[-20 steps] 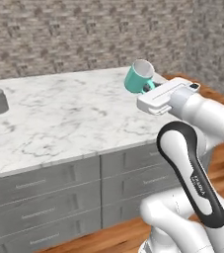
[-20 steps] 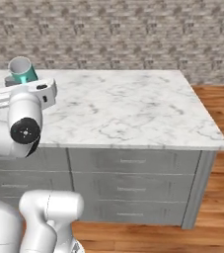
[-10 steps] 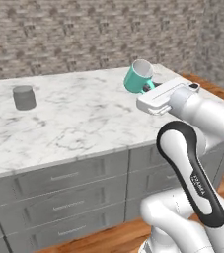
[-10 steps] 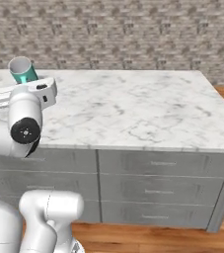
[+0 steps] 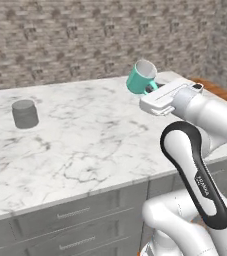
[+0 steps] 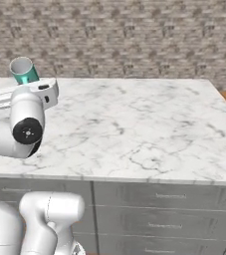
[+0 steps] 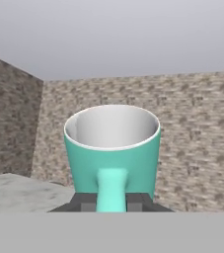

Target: Open the cabinet directly in front. Then move the liquor and the mug to the dining counter with the jar on it.

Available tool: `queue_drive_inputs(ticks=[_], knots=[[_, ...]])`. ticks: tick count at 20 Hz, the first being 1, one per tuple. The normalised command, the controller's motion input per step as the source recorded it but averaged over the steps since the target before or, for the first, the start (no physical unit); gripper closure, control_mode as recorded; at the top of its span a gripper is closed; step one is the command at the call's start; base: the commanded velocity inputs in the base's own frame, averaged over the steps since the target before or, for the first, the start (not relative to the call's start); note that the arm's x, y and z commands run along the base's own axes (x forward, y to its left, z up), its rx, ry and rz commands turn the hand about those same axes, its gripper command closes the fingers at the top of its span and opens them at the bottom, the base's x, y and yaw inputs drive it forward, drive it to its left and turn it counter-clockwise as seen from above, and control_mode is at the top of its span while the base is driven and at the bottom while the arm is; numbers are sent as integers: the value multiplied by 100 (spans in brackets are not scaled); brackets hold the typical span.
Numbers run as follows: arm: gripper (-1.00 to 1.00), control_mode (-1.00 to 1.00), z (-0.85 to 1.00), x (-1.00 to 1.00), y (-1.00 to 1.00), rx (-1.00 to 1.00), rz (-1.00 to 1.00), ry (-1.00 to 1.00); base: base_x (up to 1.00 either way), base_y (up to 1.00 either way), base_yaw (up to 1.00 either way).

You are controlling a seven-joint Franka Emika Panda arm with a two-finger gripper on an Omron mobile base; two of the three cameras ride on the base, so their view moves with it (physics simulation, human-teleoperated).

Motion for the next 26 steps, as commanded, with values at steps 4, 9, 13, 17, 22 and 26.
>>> queue_drive_inputs(ticks=[4,9,13,17,22,26], knots=[[100,100,0,0,0,0,0,0,44,45,0],[100,-100,-8,33,31,-6,2,27,7,11,0],[100,-100,-16,34,14,-7,7,44,0,0,0],[100,-100,-40,20,8,-7,14,41,0,0,0],[100,-100,-64,0,0,0,22,27,0,0,0],[100,-100,-19,0,8,-4,3,13,0,0,0]])
